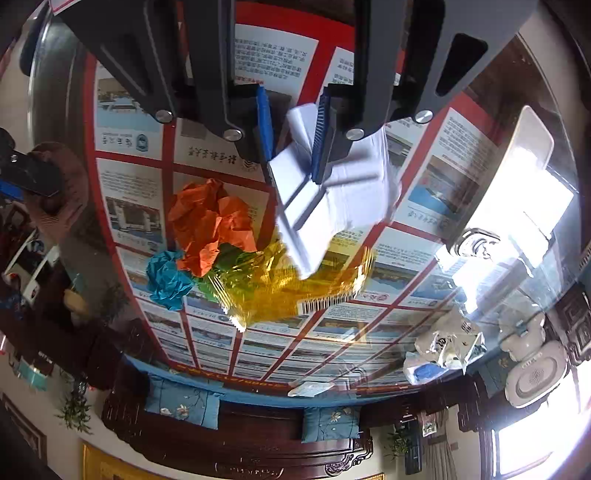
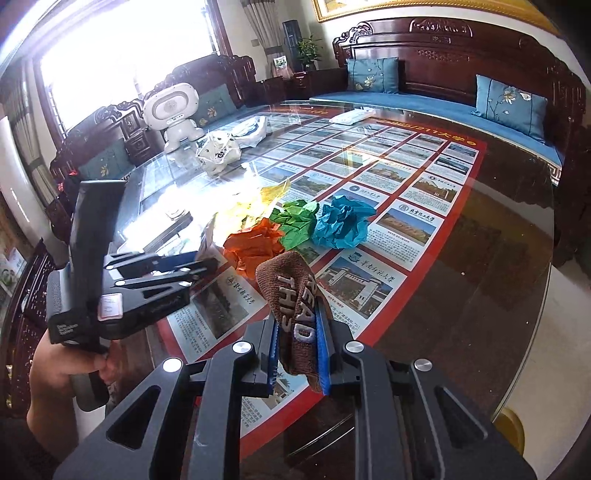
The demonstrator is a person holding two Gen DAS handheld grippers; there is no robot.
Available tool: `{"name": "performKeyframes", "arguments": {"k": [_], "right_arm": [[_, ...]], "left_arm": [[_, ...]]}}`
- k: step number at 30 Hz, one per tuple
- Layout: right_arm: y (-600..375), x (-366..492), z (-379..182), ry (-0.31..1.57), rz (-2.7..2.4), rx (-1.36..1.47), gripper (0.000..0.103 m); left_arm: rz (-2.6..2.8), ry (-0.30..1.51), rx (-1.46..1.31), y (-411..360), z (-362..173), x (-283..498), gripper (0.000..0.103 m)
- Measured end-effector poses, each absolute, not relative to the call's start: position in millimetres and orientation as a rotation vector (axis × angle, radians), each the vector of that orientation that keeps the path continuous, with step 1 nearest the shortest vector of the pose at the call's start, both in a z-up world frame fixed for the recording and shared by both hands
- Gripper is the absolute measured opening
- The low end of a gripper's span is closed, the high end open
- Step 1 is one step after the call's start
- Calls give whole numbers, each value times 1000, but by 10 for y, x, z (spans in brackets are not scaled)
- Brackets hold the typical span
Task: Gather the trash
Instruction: 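Grasp the brown foam pad with the right tool while the left tool grasps the white folded paper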
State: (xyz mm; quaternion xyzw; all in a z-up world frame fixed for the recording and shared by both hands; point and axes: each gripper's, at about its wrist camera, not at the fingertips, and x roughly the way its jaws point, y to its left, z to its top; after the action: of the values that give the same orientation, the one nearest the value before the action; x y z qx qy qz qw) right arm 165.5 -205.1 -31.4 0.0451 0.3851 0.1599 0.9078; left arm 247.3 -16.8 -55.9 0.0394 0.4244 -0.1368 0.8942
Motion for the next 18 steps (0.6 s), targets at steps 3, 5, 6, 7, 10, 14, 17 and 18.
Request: {"name": "performKeyframes", "arguments": {"k": [3,5,6,7,10,14,17,18], "right_arm": [[-2041,1645,-325,795,334,93,17],[-2025,1640,-334,797,338,95,17],[-2019,1639,-339,798,339,95,17],[-2015,1641,-343,799,338,96,17],[-2002,1641,-345,800,339,94,17],[-2005,1620,-327,794,336,91,17],[-2006,1583,-318,794,340,90,17],[-2005,1565,-313,793,340,89,17]], "left_arm": [[-306,877,50,-87,-560,2436,11],[-318,880,20,-35,-561,2425,9],[-322,882,6,-6,-555,2419,8],[-325,879,-3,15,-543,2406,7],[-328,863,-21,53,-487,2368,6],[-335,840,-37,81,-398,2283,4],[-349,824,-47,94,-339,2206,4],[-357,821,-56,97,-323,2178,3]]}}
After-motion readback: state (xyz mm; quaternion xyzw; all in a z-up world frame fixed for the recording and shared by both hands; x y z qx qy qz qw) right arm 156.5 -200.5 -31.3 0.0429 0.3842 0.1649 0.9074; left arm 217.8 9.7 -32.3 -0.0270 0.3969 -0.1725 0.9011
